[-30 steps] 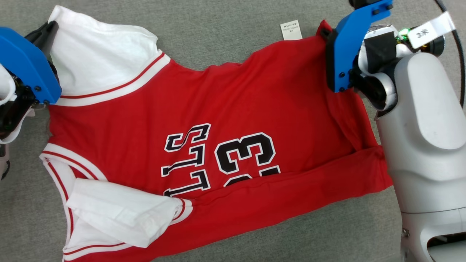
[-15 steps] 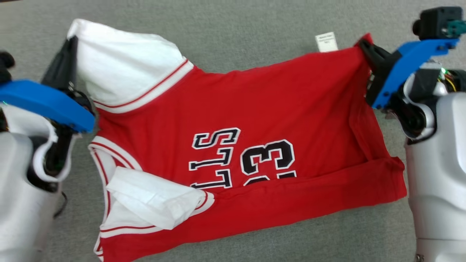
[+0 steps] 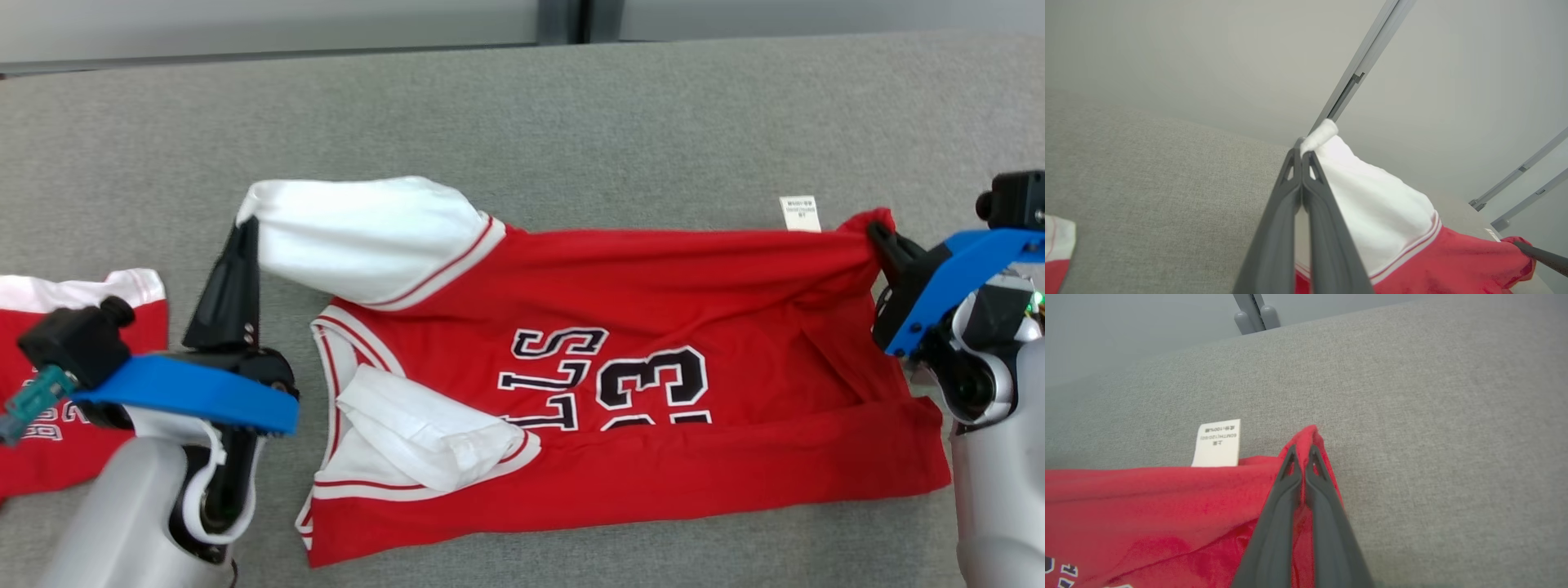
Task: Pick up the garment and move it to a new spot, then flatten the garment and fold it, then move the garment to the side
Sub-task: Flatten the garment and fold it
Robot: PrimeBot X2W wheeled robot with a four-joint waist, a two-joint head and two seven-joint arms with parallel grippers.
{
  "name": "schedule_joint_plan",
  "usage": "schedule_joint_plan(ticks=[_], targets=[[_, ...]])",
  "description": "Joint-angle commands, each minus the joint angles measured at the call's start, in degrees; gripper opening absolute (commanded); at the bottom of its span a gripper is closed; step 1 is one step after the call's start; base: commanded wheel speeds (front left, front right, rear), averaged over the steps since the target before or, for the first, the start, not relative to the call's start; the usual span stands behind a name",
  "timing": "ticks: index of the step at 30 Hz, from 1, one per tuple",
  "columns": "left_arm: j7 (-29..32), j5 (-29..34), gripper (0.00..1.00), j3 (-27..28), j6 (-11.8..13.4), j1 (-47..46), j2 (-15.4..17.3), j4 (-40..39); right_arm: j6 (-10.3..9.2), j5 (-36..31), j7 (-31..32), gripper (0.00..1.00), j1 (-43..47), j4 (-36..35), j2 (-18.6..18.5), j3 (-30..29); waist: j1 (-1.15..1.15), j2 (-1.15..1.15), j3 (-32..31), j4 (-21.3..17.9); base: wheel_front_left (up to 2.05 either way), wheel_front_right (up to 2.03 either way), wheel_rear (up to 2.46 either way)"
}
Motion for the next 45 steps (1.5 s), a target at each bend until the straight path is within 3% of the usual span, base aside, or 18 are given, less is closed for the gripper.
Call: schedule_joint_plan(ticks=[1, 14, 25, 26, 27, 28, 29, 31, 32, 33, 45], targets=[[-0.9, 0.4, 0.00, -0.5, -0.4, 1.8, -0.6, -1.3, 0.01, 0.2, -0.5, 0.00, 1.9, 0.1, -0.4, -0.4, 0.01, 0.00, -0.7, 0.8, 0.00, 0.00, 0.00], [-2.5, -0.7, 0.00, -4.1, -1.9, 12.4, -3.7, -5.8, 0.01, -0.8, -2.0, 0.00, 11.3, -4.0, 0.1, -5.3, 0.01, 0.00, -4.4, 3.6, 0.00, 0.00, 0.00], [-0.6, -3.3, 0.00, -6.1, -1.9, 19.7, -2.8, -8.6, 0.01, -0.6, -3.2, 0.03, 19.1, -8.4, 2.7, -8.0, 0.01, 0.00, -5.7, 4.4, 0.00, 0.00, 0.00], [-0.6, -3.2, 0.00, -6.2, -1.8, 19.8, -2.8, -8.4, 0.01, -0.8, -3.0, 0.23, 19.6, -8.4, 2.9, -8.2, 0.01, 0.00, -5.7, 4.5, 0.00, 0.00, 0.00], [-0.5, -3.1, 0.00, -6.3, -1.8, 19.9, -2.8, -8.1, 0.01, -0.9, -2.9, 0.91, 19.9, -8.4, 3.1, -8.4, 0.01, 0.00, -5.7, 4.6, 0.00, 0.00, 0.00], [-0.5, -3.0, 0.00, -6.4, -1.7, 19.8, -2.8, -7.7, 0.01, -1.1, -2.9, 1.00, 20.2, -8.3, 3.2, -8.6, 0.01, 0.00, -5.8, 4.8, 0.00, 0.00, 0.00], [-0.1, -2.9, 0.31, -6.8, -1.7, 19.7, -2.8, -7.3, 0.01, -1.2, -3.1, 1.00, 20.5, -8.2, 3.4, -9.0, 0.01, 0.00, -5.8, 4.9, 0.00, 0.00, 0.00], [0.7, -2.8, 0.51, -7.5, -1.4, 19.8, -2.9, -6.6, 0.01, -1.4, -2.5, 1.00, 21.5, -7.8, 3.8, -9.7, 0.01, 0.00, -6.0, 5.1, 0.00, 0.00, 0.00], [1.1, -2.4, 0.90, -7.8, -1.1, 19.9, -2.8, -6.1, 0.01, -1.5, -2.3, 1.00, 22.0, -7.9, 3.9, -10.0, 0.01, 0.00, -6.2, 5.3, 0.00, 0.00, 0.00], [1.5, -2.1, 1.00, -8.2, -0.8, 19.9, -2.6, -5.8, 0.01, -1.6, -2.2, 1.00, 22.4, -8.2, 4.0, -10.4, 0.01, 0.00, -6.4, 5.4, 0.00, 0.00, 0.00], [-2.8, 6.4, 1.00, -5.8, 1.8, 16.5, -0.9, -4.2, 0.01, -2.2, -7.9, 1.00, 25.8, -17.3, 4.6, -11.7, 0.01, 0.00, -8.6, 6.4, 0.00, 0.00, 0.00]])
